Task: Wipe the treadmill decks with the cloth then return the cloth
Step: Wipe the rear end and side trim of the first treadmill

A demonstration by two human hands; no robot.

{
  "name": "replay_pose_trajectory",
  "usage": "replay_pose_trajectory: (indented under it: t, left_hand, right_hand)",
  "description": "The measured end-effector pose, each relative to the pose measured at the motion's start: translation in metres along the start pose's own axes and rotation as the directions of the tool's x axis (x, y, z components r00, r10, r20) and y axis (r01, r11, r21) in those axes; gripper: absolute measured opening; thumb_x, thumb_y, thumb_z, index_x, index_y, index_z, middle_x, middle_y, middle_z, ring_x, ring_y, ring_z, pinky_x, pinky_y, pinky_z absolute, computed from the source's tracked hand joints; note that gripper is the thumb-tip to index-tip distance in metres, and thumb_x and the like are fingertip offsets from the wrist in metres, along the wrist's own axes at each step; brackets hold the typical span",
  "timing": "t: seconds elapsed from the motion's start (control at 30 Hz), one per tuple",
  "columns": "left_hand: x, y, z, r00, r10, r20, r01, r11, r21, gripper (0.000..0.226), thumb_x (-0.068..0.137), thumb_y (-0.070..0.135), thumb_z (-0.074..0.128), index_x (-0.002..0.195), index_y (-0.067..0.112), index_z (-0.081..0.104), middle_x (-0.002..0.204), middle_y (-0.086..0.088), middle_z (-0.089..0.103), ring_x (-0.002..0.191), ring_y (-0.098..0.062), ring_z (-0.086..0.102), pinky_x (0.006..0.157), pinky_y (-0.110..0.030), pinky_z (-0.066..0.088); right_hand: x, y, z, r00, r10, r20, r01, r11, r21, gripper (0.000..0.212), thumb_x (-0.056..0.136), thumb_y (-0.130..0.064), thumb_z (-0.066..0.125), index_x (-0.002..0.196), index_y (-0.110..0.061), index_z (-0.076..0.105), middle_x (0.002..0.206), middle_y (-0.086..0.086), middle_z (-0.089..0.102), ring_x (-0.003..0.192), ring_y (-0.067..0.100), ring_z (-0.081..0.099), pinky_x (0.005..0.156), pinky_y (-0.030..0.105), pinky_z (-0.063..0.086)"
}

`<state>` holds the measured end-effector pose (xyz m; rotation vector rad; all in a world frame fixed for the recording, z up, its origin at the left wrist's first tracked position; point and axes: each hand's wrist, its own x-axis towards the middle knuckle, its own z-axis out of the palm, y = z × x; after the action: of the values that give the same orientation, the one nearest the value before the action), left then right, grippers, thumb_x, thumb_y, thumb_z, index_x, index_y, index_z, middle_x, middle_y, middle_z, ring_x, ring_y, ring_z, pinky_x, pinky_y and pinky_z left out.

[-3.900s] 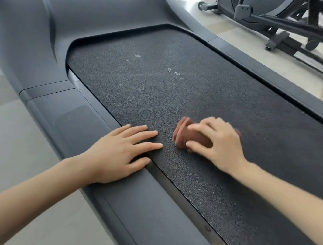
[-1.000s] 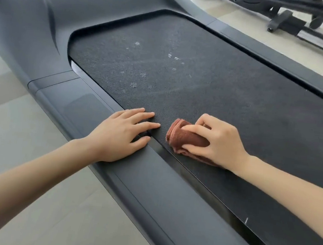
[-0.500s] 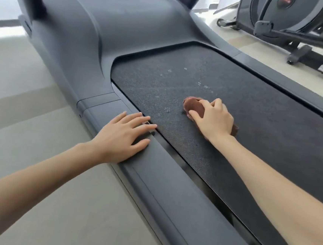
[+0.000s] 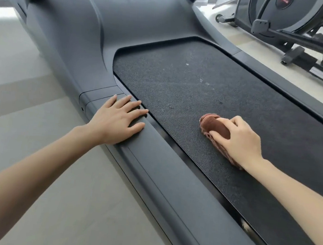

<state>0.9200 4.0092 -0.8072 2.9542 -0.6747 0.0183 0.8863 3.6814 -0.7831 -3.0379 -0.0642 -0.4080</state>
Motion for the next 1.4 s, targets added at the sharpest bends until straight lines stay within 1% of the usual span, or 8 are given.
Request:
replay_pose_trajectory:
  t: [0.23,0.47,0.6,0.7,0.83,1.0,1.23,1.4]
  left_hand:
    - [-0.007,0.007,-0.004,1.000,-0.025,0.015,0.024,0.999,0.020,0.063,0.089,0.062,0.008,0.147,0.037,0.014,0.156,0.014,0.012,0.145,-0.012,-0.001,0.117,-0.036,-0.004]
    - [-0.004,0.005,-0.002,0.997,-0.075,-0.003,0.075,0.997,-0.013,0.093,0.070,0.071,-0.006,0.150,0.025,0.004,0.158,0.010,0.004,0.143,-0.004,-0.005,0.118,-0.030,-0.005]
    - [0.012,0.002,0.000,0.996,-0.090,-0.012,0.090,0.996,-0.022,0.093,0.070,0.073,-0.004,0.150,0.027,0.004,0.158,0.010,0.003,0.143,-0.003,-0.006,0.117,-0.029,-0.006]
    - [0.034,-0.001,-0.001,0.996,-0.084,0.005,0.084,0.996,-0.037,0.095,0.068,0.075,0.000,0.149,0.027,0.007,0.158,0.008,0.003,0.144,-0.005,-0.005,0.117,-0.029,-0.004]
    - [0.055,-0.001,0.002,0.997,-0.080,0.008,0.080,0.995,-0.059,0.077,0.087,0.070,0.023,0.149,0.026,0.011,0.158,0.006,0.007,0.144,-0.008,-0.003,0.118,-0.032,-0.001]
    - [0.076,0.008,0.006,0.997,-0.066,0.031,0.068,0.995,-0.073,0.071,0.089,0.062,0.030,0.149,0.028,0.013,0.158,0.005,0.007,0.144,-0.009,-0.003,0.118,-0.036,-0.001]
    - [0.087,0.012,0.005,0.997,-0.031,0.067,0.037,0.995,-0.095,0.082,0.075,0.072,0.012,0.148,0.034,0.013,0.158,0.010,0.005,0.144,-0.009,-0.003,0.118,-0.040,-0.001]
    - [0.092,0.013,-0.002,0.991,0.011,0.130,-0.009,1.000,-0.015,0.071,0.086,0.067,0.020,0.148,0.035,0.009,0.158,0.011,0.000,0.144,-0.008,-0.007,0.118,-0.041,-0.003]
  right_hand:
    - [0.116,-0.061,0.037,0.978,0.204,0.033,-0.205,0.978,0.028,0.050,0.091,-0.052,0.049,0.128,-0.019,0.053,0.120,0.014,0.048,0.114,0.032,0.047,0.087,0.041,0.043]
    - [0.139,-0.114,0.051,0.991,-0.132,0.026,0.129,0.987,0.094,0.046,0.088,-0.053,0.053,0.126,-0.027,0.054,0.113,0.007,0.050,0.109,0.026,0.049,0.082,0.035,0.043]
    - [0.091,-0.085,0.037,0.904,-0.428,-0.026,0.422,0.877,0.229,0.042,0.080,-0.050,0.065,0.116,-0.028,0.063,0.097,0.002,0.054,0.093,0.020,0.055,0.074,0.029,0.041]
    - [0.062,-0.043,0.028,0.858,-0.513,-0.033,0.501,0.820,0.277,0.040,0.074,-0.049,0.069,0.110,-0.031,0.067,0.094,-0.002,0.057,0.086,0.016,0.055,0.071,0.023,0.039]
    - [0.076,-0.007,0.026,0.921,-0.390,0.004,0.374,0.886,0.273,0.039,0.073,-0.050,0.071,0.110,-0.038,0.065,0.092,-0.006,0.056,0.088,0.015,0.057,0.073,0.030,0.048]
    - [0.134,-0.015,0.043,1.000,-0.008,-0.009,0.009,0.991,0.134,0.044,0.081,-0.055,0.060,0.121,-0.034,0.059,0.103,0.003,0.054,0.102,0.024,0.054,0.081,0.032,0.042]
    - [0.074,0.006,0.026,0.963,-0.270,-0.008,0.266,0.944,0.193,0.040,0.077,-0.054,0.065,0.113,-0.038,0.063,0.094,-0.006,0.056,0.091,0.017,0.058,0.072,0.026,0.041]
    - [0.077,0.090,0.021,0.997,0.064,-0.046,-0.057,0.989,0.136,0.041,0.077,-0.055,0.064,0.113,-0.037,0.063,0.098,-0.001,0.057,0.095,0.026,0.060,0.070,0.031,0.041]
